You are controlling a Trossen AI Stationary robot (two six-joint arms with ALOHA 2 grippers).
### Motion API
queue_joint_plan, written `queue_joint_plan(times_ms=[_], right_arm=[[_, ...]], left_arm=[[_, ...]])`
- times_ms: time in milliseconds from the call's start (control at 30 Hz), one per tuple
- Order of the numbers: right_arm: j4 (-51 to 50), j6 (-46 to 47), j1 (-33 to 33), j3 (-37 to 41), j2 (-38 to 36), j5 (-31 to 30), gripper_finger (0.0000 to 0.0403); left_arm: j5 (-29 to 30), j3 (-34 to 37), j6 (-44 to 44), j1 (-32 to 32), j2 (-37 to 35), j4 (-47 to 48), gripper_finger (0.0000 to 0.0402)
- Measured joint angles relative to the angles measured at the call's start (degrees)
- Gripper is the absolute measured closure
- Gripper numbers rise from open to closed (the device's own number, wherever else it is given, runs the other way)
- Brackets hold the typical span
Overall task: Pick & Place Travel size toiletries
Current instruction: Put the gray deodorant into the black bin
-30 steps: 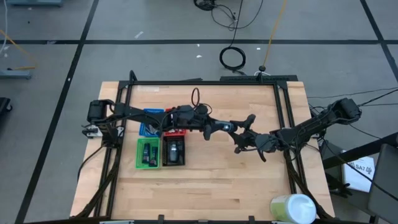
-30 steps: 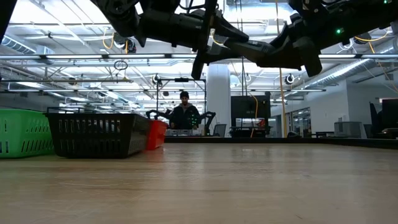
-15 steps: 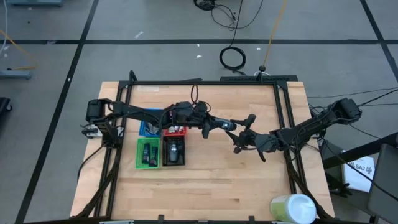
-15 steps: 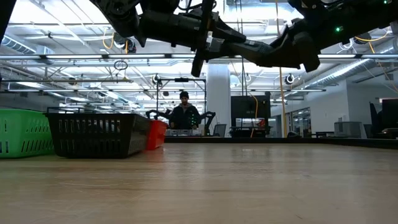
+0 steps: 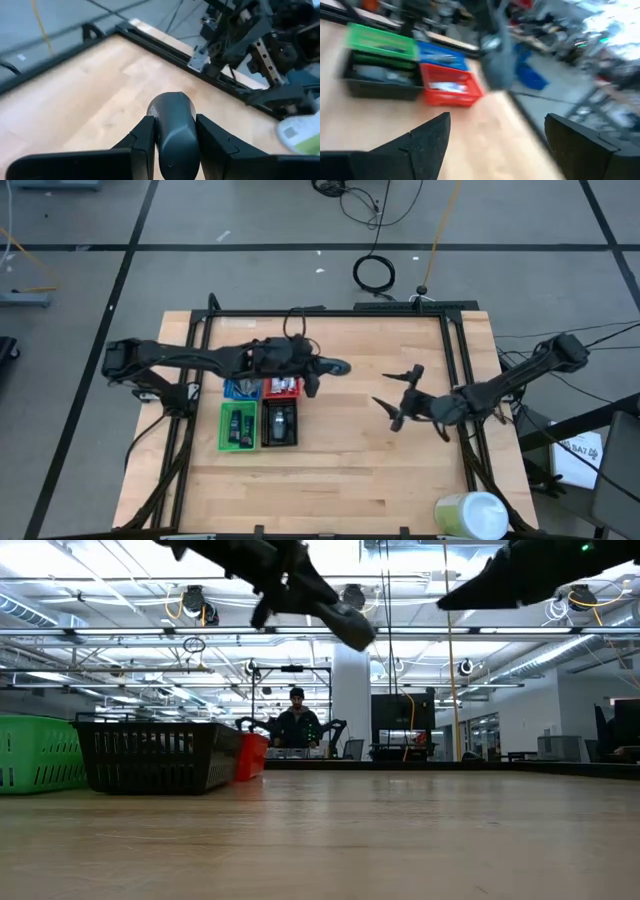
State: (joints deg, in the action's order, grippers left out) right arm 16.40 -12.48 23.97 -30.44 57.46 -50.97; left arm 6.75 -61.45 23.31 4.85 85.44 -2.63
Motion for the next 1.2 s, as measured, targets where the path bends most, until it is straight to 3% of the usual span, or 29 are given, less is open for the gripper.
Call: queue_joint_plan(times_ms=[67, 133, 267, 500, 700, 833, 1200], right_arm=[[-4.96, 4.58, 0.41, 0.0, -3.43, 4.93, 0.0098], [-7.99, 9.4, -0.03, 0.04, -6.52, 14.06, 0.0103], [-6.11, 10.87, -1.72, 2.79, -11.64, 29.8, 0.0113], [-4.96, 11.53, -3.74, 9.38, -22.1, 37.93, 0.0127], [-4.47, 12.53, -4.55, 13.53, -32.1, 49.98, 0.0133], [-4.63, 12.89, -4.53, 15.4, -36.23, 52.58, 0.0133], [-7.24, 12.8, -4.55, 15.82, -40.22, 50.05, 0.0133]], left_arm=[[3.1, -0.03, -2.34, -1.67, -1.65, 2.04, 0.0306], [5.43, -0.02, -5.15, -3.96, -3.12, 5.72, 0.0306], [8.23, -0.03, -10.21, -9.27, -3.29, 9.36, 0.0307], [10.0, 0.02, -1.88, -16.61, -2.98, 22.53, 0.0307], [7.99, 0.0, 9.51, -21.44, -3.83, 36.26, 0.0307], [4.74, 0.05, 13.33, -23.14, -3.86, 40.72, 0.0307], [-2.08, 0.24, 13.89, -22.3, -5.95, 46.19, 0.0307]])
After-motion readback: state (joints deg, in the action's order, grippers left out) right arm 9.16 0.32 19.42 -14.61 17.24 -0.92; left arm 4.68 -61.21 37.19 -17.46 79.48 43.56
